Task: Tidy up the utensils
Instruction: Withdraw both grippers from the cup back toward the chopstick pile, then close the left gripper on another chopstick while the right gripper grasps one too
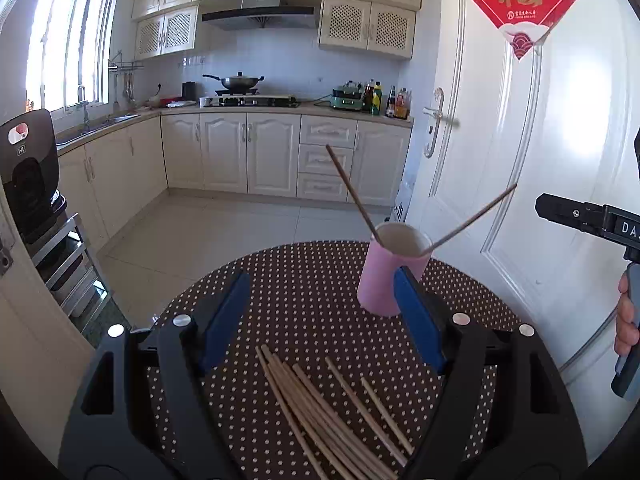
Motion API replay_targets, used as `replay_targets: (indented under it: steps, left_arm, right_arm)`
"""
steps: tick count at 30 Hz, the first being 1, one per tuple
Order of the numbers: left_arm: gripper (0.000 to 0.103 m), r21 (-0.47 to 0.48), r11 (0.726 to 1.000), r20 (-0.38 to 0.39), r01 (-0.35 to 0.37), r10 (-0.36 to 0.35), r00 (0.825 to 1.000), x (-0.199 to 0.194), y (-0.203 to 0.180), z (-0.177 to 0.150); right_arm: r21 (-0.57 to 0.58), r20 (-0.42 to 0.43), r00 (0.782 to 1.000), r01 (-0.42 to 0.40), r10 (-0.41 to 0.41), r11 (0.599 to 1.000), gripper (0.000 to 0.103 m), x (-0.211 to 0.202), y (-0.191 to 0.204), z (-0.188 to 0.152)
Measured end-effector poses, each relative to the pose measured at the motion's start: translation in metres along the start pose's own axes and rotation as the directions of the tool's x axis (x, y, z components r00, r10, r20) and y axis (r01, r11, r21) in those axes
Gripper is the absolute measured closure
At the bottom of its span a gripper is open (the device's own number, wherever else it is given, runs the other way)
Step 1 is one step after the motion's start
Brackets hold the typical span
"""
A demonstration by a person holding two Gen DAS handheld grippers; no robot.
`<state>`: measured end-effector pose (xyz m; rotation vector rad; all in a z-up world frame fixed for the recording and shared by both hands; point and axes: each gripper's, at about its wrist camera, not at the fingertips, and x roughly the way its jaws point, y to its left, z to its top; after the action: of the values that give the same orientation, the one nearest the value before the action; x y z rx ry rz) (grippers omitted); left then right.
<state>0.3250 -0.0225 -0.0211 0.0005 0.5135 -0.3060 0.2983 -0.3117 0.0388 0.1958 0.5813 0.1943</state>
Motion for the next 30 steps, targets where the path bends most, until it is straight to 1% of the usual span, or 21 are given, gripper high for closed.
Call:
replay_targets:
  steps: [3,6,9,12,14,17,19,20,21,23,26,27,30]
  left_arm:
    - [0.03,0.009,1.0,-0.078,-0.014,0.014,0.997,0.001,0.007,-0.016]
    - [0.03,0.018,1.0,-0.161,-0.02,0.023,0.987,0.008,0.011,-0.033]
    - [0.03,0.015,0.999,-0.268,-0.044,0.046,0.962,0.022,0.018,-0.052]
    - [0.03,-0.021,0.999,-0.349,-0.028,0.019,0.937,0.035,0.025,-0.069]
    - [0.03,-0.034,0.999,-0.389,-0.036,0.02,0.921,0.043,0.029,-0.078]
    - [0.03,-0.038,0.998,-0.427,-0.04,0.02,0.904,0.053,0.031,-0.089]
    - [0.03,-0.034,0.998,-0.45,-0.052,0.031,0.892,0.06,0.032,-0.094]
    - [0.033,-0.036,0.998,-0.459,-0.055,0.032,0.888,0.063,0.032,-0.096]
    - [0.038,-0.043,0.997,-0.474,-0.057,0.03,0.88,0.067,0.034,-0.098]
    - [0.043,-0.064,0.996,-0.497,-0.063,0.023,0.868,0.072,0.039,-0.102]
    - [0.043,-0.091,0.994,-0.508,-0.067,0.012,0.861,0.077,0.044,-0.106]
    - [0.043,-0.089,0.994,-0.512,-0.071,0.016,0.859,0.079,0.045,-0.105]
    - [0.043,-0.084,0.993,-0.514,-0.079,0.025,0.857,0.084,0.046,-0.107]
  right_arm:
    - [-0.01,-0.046,0.999,-0.006,0.006,1.0,0.053,0.006,0.006,-0.018]
    - [-0.019,-0.098,0.995,-0.012,0.01,1.0,0.053,0.02,0.016,-0.035]
    - [-0.043,-0.153,0.988,-0.023,0.016,0.999,0.053,0.036,0.03,-0.053]
    - [-0.067,-0.21,0.978,-0.028,0.014,0.997,0.053,0.053,0.042,-0.067]
    - [-0.085,-0.266,0.964,-0.038,0.014,0.996,0.053,0.067,0.05,-0.076]
    - [-0.096,-0.342,0.94,-0.057,0.021,0.994,0.054,0.083,0.056,-0.091]
    - [-0.113,-0.399,0.917,-0.073,0.022,0.991,0.054,0.095,0.061,-0.102]
    - [-0.121,-0.422,0.906,-0.077,0.019,0.99,0.056,0.1,0.063,-0.107]
    - [-0.132,-0.449,0.893,-0.078,0.01,0.988,0.061,0.106,0.065,-0.112]
    - [-0.142,-0.482,0.876,-0.085,0.007,0.986,0.066,0.115,0.068,-0.122]
    - [-0.139,-0.512,0.859,-0.094,0.01,0.986,0.074,0.124,0.071,-0.131]
    - [-0.139,-0.523,0.852,-0.098,0.011,0.985,0.075,0.126,0.072,-0.133]
    - [-0.147,-0.536,0.844,-0.1,0.006,0.984,0.078,0.131,0.074,-0.136]
